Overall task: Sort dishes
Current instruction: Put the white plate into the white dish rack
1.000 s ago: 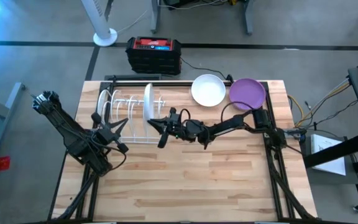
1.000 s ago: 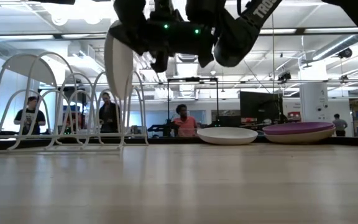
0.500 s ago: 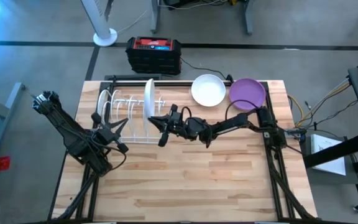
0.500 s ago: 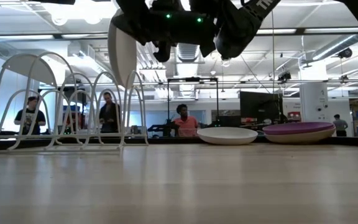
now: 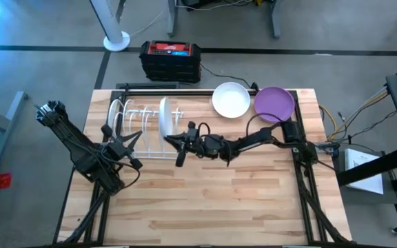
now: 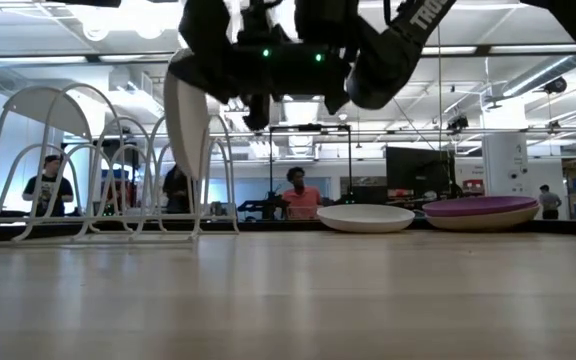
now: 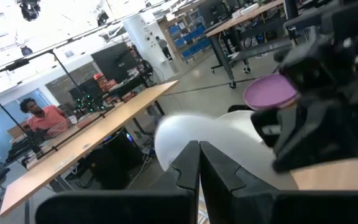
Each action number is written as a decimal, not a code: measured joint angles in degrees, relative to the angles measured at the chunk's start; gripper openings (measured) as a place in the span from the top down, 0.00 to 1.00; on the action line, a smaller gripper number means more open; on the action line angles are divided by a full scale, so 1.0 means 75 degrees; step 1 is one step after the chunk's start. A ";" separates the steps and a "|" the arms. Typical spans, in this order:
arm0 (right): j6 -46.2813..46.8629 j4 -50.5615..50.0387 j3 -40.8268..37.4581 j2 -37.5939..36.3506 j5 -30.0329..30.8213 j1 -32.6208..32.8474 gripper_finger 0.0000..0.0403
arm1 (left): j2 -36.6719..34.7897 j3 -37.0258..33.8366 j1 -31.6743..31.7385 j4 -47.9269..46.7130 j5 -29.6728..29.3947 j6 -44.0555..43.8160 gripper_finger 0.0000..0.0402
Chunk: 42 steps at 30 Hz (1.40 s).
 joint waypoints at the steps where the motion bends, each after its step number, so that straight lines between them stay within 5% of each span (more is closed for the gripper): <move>1: 0.0095 0.0034 0.0000 0.0097 0.0000 0.0000 1.00 | 0.0000 0.0000 -0.0002 0.0002 0.0000 0.0000 1.00; 14: 0.0862 0.0119 0.0119 0.1188 0.0029 -0.0003 1.00 | 0.0000 0.0000 -0.0001 0.0016 0.0000 0.0000 1.00; 27: 0.0493 0.0147 0.0131 0.1225 0.0032 -0.0003 0.99 | 0.0000 0.0000 -0.0001 0.0017 -0.0006 0.0000 1.00; 42: 0.0461 0.0158 0.0131 0.1207 0.0026 0.0063 0.75 | 0.0000 0.0000 -0.0002 0.0020 -0.0003 0.0000 1.00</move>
